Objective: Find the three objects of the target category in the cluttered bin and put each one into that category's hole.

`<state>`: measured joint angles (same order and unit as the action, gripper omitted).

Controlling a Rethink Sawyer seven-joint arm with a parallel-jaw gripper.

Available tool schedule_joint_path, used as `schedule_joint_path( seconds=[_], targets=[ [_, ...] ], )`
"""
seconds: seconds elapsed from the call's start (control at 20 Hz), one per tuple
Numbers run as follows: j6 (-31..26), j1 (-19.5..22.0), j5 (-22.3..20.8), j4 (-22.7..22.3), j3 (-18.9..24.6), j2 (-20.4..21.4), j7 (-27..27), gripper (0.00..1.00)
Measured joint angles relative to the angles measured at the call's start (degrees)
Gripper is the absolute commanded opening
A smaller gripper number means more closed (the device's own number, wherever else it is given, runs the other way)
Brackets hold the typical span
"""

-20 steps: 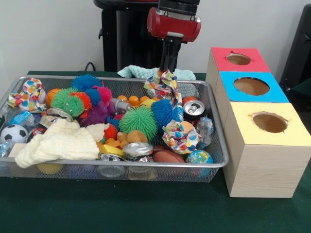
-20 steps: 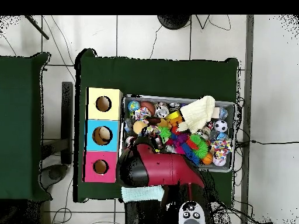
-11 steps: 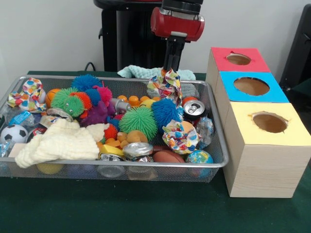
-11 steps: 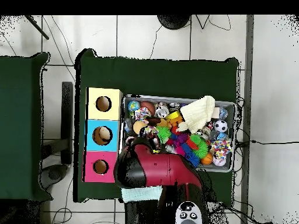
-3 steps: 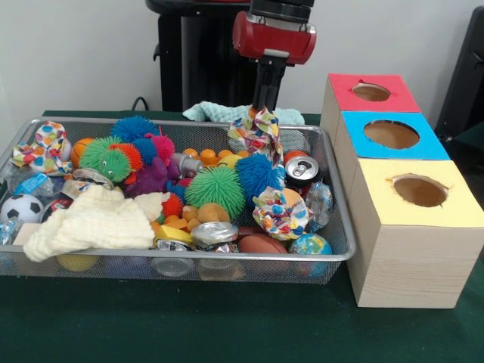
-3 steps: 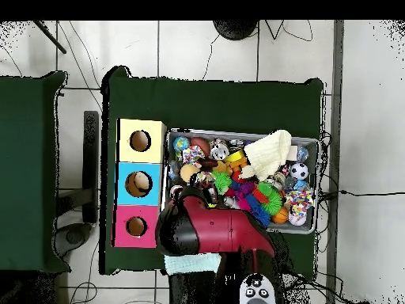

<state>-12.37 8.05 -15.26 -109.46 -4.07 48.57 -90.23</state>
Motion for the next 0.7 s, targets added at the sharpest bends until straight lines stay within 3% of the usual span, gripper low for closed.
schedule_joint_path(
  seconds=[0.7],
  targets=[
    [0.01, 0.96, 0.05, -1.04, 0.31, -0.02, 0.00, 0.00]
  ],
)
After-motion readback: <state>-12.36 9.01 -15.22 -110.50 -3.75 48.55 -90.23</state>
